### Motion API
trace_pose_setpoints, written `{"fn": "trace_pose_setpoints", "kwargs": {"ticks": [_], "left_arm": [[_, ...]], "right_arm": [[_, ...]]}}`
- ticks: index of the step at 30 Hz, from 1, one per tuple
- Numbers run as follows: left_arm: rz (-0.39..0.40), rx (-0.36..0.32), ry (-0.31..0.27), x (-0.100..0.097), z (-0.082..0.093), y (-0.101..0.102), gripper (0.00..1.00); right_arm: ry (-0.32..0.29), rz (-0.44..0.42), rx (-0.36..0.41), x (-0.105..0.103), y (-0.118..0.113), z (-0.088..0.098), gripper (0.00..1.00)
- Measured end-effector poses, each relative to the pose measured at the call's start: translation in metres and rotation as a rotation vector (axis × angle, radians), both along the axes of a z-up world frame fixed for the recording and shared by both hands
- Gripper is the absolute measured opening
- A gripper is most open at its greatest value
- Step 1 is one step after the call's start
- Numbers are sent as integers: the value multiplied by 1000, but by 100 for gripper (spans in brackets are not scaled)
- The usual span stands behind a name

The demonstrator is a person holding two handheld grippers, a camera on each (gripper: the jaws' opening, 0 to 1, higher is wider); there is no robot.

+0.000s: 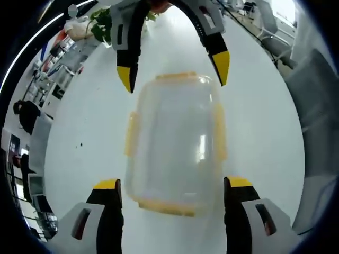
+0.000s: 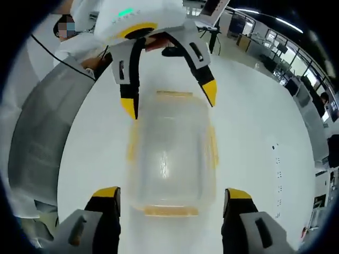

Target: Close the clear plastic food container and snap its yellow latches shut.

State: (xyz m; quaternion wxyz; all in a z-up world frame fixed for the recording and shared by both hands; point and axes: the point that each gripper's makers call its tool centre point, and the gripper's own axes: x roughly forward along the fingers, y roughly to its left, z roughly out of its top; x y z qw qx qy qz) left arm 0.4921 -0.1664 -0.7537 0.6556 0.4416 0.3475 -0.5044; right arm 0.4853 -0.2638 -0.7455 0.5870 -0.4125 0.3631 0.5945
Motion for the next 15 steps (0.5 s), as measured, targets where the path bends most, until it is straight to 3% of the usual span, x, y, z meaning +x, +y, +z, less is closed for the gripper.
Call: {"fn": "trace_pose_setpoints", "kwargs": {"ticks": [15], "left_arm": [[-71, 56, 10, 1, -14, -2, 79]], "right_arm": [[-7, -20, -19, 0, 1, -19, 81]]}}
